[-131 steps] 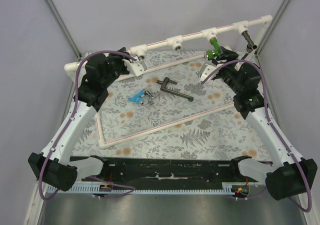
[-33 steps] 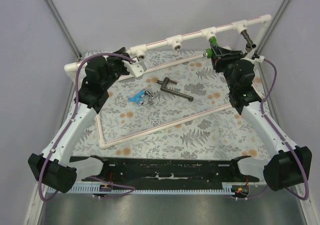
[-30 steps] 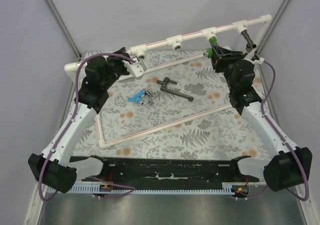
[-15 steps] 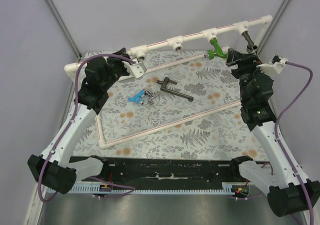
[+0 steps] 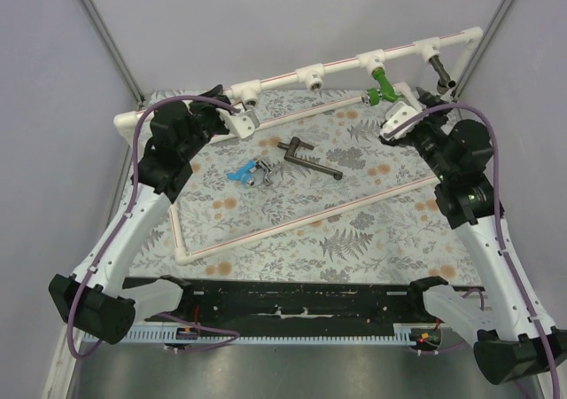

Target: Install the water faucets

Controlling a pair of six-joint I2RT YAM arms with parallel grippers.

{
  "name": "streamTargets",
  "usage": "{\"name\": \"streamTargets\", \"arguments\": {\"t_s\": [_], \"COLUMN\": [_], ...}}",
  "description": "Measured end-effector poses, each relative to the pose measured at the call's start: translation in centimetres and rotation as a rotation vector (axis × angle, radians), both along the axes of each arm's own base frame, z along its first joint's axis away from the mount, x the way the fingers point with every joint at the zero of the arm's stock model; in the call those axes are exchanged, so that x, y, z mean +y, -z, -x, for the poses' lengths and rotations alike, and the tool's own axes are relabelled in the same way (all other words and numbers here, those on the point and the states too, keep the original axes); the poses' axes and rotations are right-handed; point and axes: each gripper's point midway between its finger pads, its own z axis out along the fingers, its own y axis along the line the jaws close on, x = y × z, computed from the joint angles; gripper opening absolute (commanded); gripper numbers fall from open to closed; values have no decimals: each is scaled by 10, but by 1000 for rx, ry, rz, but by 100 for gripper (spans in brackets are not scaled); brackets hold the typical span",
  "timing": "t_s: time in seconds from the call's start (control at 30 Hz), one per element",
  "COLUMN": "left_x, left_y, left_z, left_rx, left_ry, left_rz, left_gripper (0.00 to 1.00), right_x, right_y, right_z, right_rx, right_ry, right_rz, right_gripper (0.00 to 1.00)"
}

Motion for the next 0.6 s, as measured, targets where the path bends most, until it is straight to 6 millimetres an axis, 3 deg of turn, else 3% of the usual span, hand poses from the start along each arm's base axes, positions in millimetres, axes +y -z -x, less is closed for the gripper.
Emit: {"name": "streamTargets", "arguments": {"t_s": [0.17, 0.3, 0.4, 0.53, 0.57, 0.6], "left_x": [0, 0, 0, 1, 1, 2], "left_y": [0, 0, 0, 0, 0, 0], "left_z": [0, 0, 0, 0, 0, -1], "left_rx": [0, 0, 1, 0, 0, -1], "left_ry": [0, 0, -1, -4, -5, -7], "left_rz": [0, 0, 0, 0, 0, 0], "left_gripper": [2, 2, 2, 2, 2, 2], "right_x": [13, 22, 27, 26, 25, 25], "right_y": [17, 34, 42, 29, 29, 28], "right_z": [-21, -42, -59, -67, -67, -68], "right_rx": [-12, -4, -2, -29, -17, -4], "right_ry": [-63, -93, -91, -57, -48, -41], "right_rz": [258, 355, 365, 243, 194, 138], "right_gripper": [78, 69, 46, 7, 0, 0]}}
